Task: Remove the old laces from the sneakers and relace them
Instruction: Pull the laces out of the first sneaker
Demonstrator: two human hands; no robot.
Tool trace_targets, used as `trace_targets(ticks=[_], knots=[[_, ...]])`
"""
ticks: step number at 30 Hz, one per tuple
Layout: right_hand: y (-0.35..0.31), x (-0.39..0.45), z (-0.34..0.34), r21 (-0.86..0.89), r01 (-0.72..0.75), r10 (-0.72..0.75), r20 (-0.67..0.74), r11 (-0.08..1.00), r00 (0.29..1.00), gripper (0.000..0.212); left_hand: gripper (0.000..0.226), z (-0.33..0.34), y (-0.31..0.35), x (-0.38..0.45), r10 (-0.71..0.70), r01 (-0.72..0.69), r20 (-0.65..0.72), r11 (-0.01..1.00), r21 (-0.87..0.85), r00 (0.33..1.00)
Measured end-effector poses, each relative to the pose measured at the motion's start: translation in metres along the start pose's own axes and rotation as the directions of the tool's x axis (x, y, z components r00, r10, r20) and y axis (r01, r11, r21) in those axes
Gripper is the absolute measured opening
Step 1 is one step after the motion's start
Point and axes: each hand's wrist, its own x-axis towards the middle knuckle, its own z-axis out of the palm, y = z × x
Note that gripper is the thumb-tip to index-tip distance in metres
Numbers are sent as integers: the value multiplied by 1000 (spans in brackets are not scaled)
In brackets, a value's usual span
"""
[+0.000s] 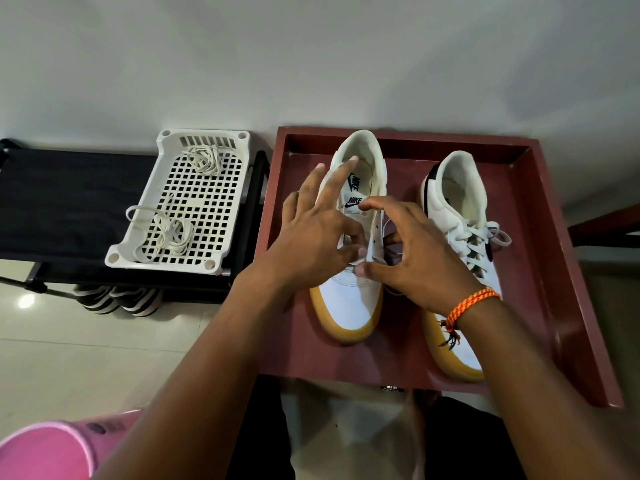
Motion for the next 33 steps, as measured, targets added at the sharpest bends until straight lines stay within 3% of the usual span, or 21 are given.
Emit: trace_targets(ticks=[4, 11, 14, 18, 24, 27, 29, 33], knots=[[0, 0, 0, -3, -3, 3, -5, 1000, 1000, 87, 16, -5, -1, -1, 1, -1, 45, 1000, 5, 999], [1, 0, 1, 5, -3, 3, -2, 1000, 1000, 86, 2, -7, 4, -2, 10, -9, 75, 1000, -14, 997], [0, 0, 0, 0, -2, 2, -2, 1000, 1000, 87, 9, -6, 4, -1, 25, -24, 63, 1000, -18, 998], [0, 1, 1, -6, -3, 3, -13, 1000, 1000, 88, 5, -8, 0, 0, 72, -70, -95, 997, 21, 993], [0, 1, 3, -6, -8, 8, -45, 1000, 999, 88, 8, -12, -5, 2, 18, -27, -313, 999, -23, 950], [0, 1, 3, 31, -13, 14, -41, 999, 999, 89, 14, -6, -1, 1, 115, -113, -174, 993, 21, 978], [-2, 0, 3, 38, -4, 6, -37, 999, 999, 87, 12, 1, 1, -1, 102, -99, -51, 994, 44, 993], [-4, 0, 1, 34, -1, 2, -38, 999, 999, 83, 10, 5, 0, 0, 113, -107, -86, 991, 77, 990]])
